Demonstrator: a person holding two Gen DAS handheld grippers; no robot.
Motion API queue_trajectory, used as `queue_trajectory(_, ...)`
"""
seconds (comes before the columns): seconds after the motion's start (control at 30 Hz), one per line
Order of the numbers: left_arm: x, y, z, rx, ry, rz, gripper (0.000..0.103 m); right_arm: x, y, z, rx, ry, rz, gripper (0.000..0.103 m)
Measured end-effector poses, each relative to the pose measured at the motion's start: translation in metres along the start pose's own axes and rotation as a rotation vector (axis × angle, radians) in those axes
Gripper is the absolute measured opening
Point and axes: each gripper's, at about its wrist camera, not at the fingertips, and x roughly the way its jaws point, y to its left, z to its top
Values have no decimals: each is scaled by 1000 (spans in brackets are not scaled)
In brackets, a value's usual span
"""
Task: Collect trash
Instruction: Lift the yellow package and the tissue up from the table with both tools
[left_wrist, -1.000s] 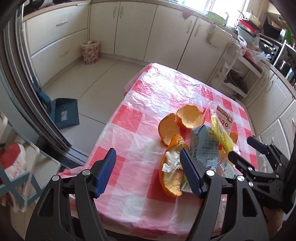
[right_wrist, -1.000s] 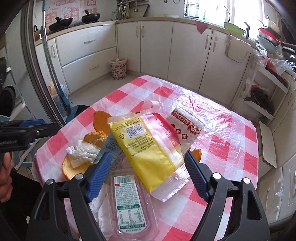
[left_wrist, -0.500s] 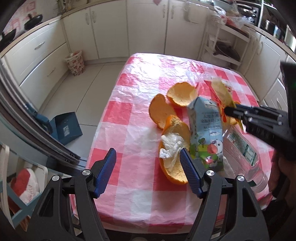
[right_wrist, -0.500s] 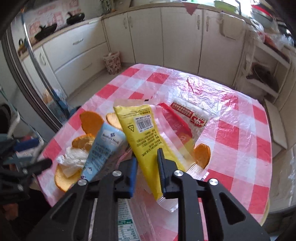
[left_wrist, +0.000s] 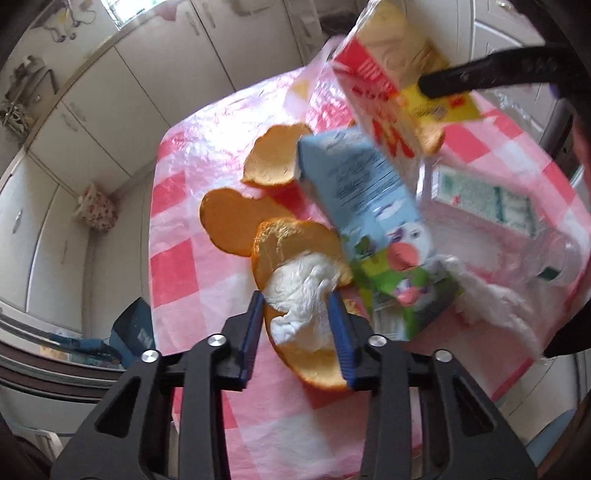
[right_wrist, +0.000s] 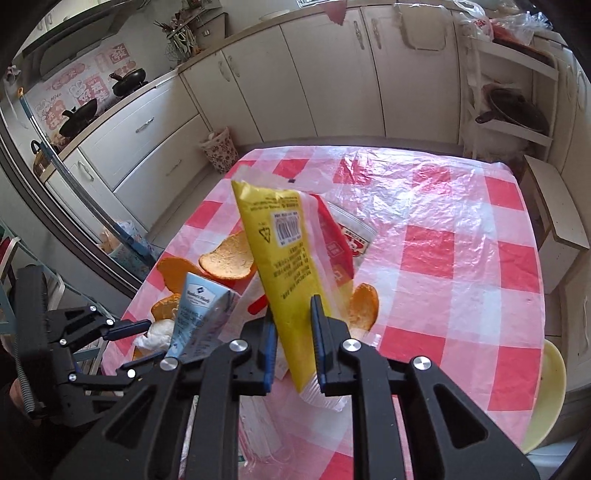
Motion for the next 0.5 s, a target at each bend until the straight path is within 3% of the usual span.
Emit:
queue_trajectory(0.07, 4, 7, 0, -29, 12, 1, 21, 0, -3, 0, 10, 3, 4, 18)
queue_trajectory(0.2, -1, 25, 1, -139, -7, -77, 13, 1, -4, 2, 10, 6, 8, 18)
queue_trajectory(0.37, -21, 51, -3, -316, -80, -233, 13, 1, -3, 1, 2, 9, 7, 19)
queue_trajectory(0.5, -33, 70, -10, -444, -127, -315, 13, 2, -8, 0, 10, 11, -1, 21)
